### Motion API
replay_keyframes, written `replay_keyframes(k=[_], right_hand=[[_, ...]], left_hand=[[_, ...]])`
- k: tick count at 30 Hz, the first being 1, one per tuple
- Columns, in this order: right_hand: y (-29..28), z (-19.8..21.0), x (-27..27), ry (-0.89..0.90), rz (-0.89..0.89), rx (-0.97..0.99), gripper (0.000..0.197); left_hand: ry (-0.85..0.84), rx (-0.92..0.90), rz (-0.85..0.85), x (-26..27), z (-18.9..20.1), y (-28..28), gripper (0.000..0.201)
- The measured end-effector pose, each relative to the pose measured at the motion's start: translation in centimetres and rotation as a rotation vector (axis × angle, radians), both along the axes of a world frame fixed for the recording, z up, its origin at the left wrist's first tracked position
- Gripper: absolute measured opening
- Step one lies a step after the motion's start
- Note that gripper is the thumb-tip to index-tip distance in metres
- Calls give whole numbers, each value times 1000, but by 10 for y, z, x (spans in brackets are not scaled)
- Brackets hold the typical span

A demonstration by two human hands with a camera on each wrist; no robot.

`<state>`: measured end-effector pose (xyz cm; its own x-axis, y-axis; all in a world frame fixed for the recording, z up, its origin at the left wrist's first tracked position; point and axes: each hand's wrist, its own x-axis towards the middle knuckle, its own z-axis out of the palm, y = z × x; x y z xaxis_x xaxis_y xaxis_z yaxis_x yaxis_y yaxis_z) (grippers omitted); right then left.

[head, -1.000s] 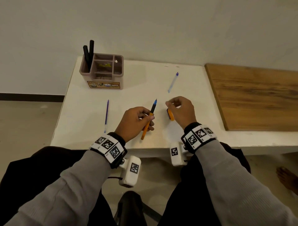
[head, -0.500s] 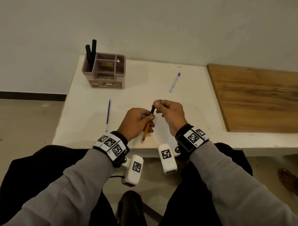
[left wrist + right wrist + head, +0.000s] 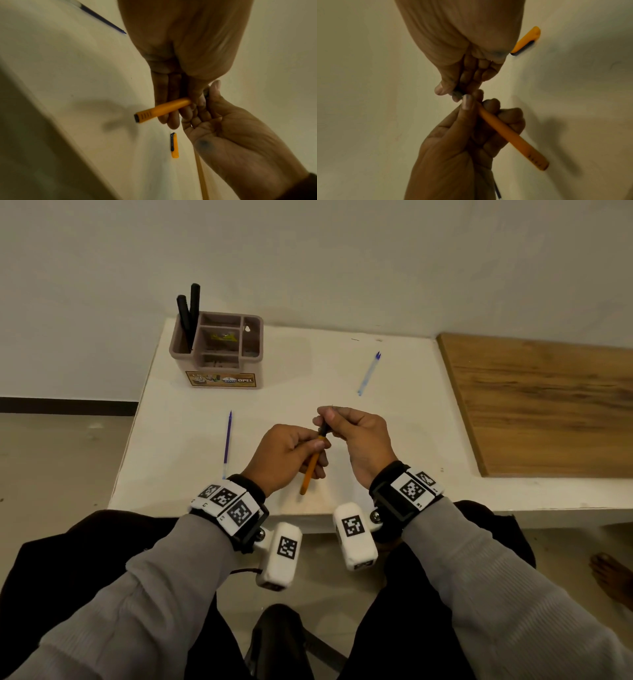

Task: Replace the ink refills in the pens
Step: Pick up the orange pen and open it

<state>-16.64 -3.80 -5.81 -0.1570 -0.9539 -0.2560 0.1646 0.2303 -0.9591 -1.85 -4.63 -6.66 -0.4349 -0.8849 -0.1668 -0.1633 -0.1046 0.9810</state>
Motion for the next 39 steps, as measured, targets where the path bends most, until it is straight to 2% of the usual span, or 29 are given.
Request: replay_keyframes(k=[4,10,13,17,21,23,27,31,35,39], right_hand=[[-2,2,-3,-194,96,6,21],[-3,-2,-3,14,51,30,15],[-3,1,-5,-43,122,23,21],[-4,1,-5,10,51,40,36],[-5,2,-7,-35,81,61,45],[-5,4,-6,13,73,46,41],[-3,5,-3,75,53,54,18],[0,5,-3,81,108,69,21],[-1,6,-5,89,104,73,14],[-1,7,-5,115,103,80,20]], left_hand=[[82,46,-18,3,6,-1,23],[63,49,2,2,3,1,20],[58,49,11,2,2,0,20],[57,46,23,3,3,1,19],[51,50,32,4,2,1,18],[52,62,28,3,2,0,18],[47,51,19,1,1,2,17],[42,46,22,3,-1,1,17],[37,38,21,3,-1,1,17],[42,45,16,2,-2,2,17]])
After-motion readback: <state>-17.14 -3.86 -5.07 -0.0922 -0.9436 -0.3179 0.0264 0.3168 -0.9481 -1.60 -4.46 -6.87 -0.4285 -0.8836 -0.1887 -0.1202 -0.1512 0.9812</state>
